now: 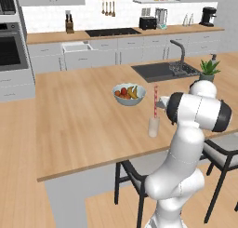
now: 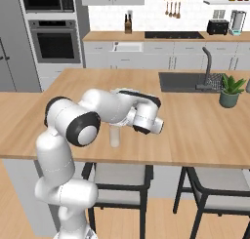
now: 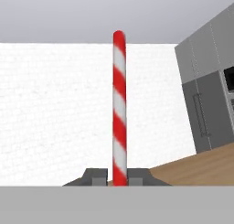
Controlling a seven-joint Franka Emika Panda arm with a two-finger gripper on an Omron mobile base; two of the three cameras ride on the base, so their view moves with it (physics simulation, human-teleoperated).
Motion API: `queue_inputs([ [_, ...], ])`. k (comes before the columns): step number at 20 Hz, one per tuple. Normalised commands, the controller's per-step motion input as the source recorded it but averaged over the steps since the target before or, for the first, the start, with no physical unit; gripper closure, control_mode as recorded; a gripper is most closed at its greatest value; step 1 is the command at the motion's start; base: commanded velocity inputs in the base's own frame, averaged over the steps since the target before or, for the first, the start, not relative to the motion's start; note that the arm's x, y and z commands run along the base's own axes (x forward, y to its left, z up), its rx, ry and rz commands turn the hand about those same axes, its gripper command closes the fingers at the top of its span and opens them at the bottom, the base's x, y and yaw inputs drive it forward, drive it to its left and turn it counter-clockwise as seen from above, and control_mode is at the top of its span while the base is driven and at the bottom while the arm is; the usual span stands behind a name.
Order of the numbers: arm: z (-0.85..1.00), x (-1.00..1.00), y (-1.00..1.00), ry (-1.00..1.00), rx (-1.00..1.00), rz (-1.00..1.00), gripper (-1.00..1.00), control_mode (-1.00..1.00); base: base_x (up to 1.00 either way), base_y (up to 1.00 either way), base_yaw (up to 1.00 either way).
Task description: Take a straw from the drawer in front and place it inside the glass cup on the dining counter.
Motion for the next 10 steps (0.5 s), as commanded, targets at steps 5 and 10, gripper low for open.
queue_inputs([
  [5,-0.03,0.1,-0.01,0.0,0.0,0.0,1.0,-1.0,0.0,0.0,0.0],
  [10,0.0,0.19,-0.07,0.0,0.07,0.0,1.0,-1.0,0.0,0.0,0.0],
])
